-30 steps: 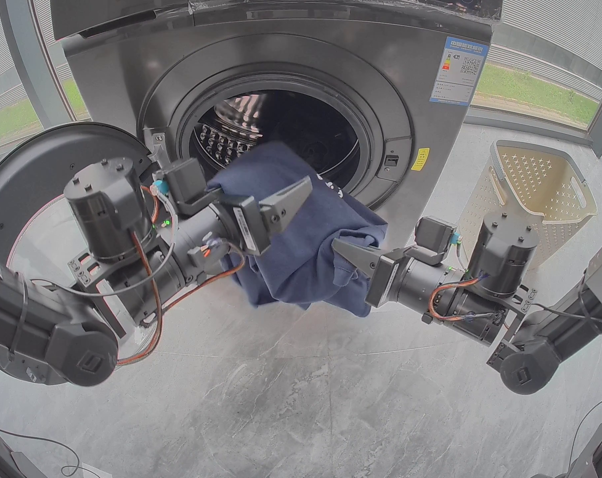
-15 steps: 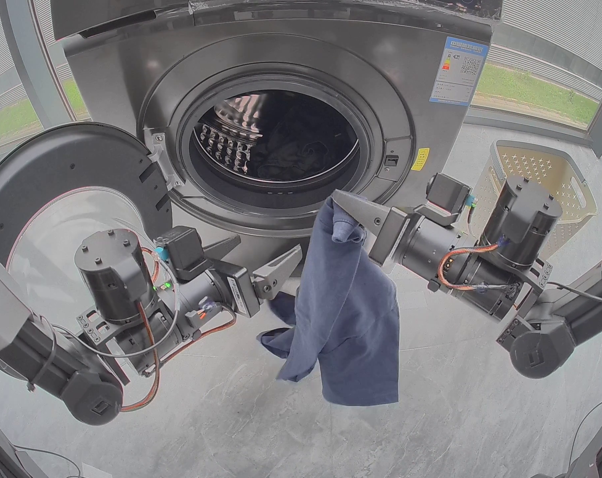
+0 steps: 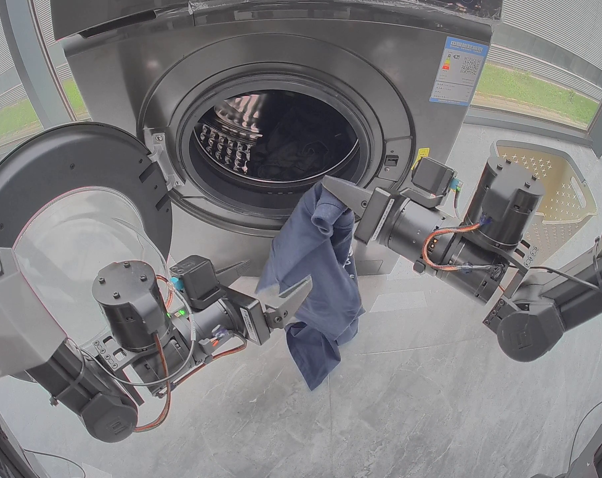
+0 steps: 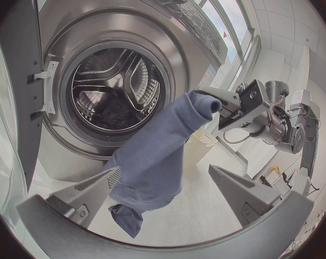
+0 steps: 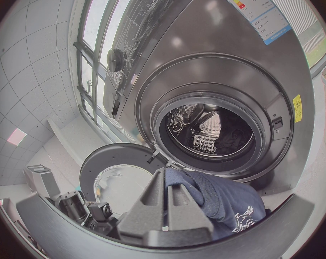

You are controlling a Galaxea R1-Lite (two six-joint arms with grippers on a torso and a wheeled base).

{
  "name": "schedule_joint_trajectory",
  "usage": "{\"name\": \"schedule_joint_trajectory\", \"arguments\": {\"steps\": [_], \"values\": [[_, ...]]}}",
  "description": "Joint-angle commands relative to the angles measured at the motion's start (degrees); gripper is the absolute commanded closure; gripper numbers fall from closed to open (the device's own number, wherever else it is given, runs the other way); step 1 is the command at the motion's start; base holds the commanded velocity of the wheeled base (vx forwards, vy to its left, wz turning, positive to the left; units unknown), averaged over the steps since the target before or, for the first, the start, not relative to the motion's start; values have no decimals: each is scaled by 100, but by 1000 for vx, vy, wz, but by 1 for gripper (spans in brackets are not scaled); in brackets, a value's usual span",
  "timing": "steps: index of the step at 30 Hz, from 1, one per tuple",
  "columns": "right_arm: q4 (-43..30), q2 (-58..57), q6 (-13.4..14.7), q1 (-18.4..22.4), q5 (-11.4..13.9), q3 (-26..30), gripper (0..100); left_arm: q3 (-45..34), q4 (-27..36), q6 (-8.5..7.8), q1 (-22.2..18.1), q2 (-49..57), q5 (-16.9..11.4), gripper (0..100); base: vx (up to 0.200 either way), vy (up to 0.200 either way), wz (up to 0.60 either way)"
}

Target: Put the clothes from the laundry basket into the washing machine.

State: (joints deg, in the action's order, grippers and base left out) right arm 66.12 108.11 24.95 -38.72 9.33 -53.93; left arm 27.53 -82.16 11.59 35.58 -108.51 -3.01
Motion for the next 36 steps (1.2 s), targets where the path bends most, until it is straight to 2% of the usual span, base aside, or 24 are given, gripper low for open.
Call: {"name": "schedule_joint_trajectory", "arguments": {"steps": [1, 3, 4, 6, 9, 19, 36], "values": [[-56, 79, 1, -22, -133, -241, 100, -19, -142, -26, 54, -285, 2, 0, 0, 0, 0], [-64, 97, 1, -31, -159, -267, 100, -10, -186, -52, 45, -338, 2, 0, 0, 0, 0], [-64, 114, 1, -39, -177, -293, 100, 33, -335, -184, -8, -505, 2, 0, 0, 0, 0], [-64, 114, 1, -39, -177, -285, 100, 86, -511, -324, -34, -716, 2, 0, 0, 0, 0], [-56, 114, 1, -48, -177, -276, 100, 200, -643, -377, -139, -891, 20, 0, 0, 0, 0], [-73, 105, 1, -57, -186, -267, 100, 614, -634, -386, -526, -1076, 55, 0, 0, 0, 0], [-56, 123, 1, -57, -186, -241, 100, 1317, -634, -403, -456, -1524, 90, 0, 0, 0, 0]]}}
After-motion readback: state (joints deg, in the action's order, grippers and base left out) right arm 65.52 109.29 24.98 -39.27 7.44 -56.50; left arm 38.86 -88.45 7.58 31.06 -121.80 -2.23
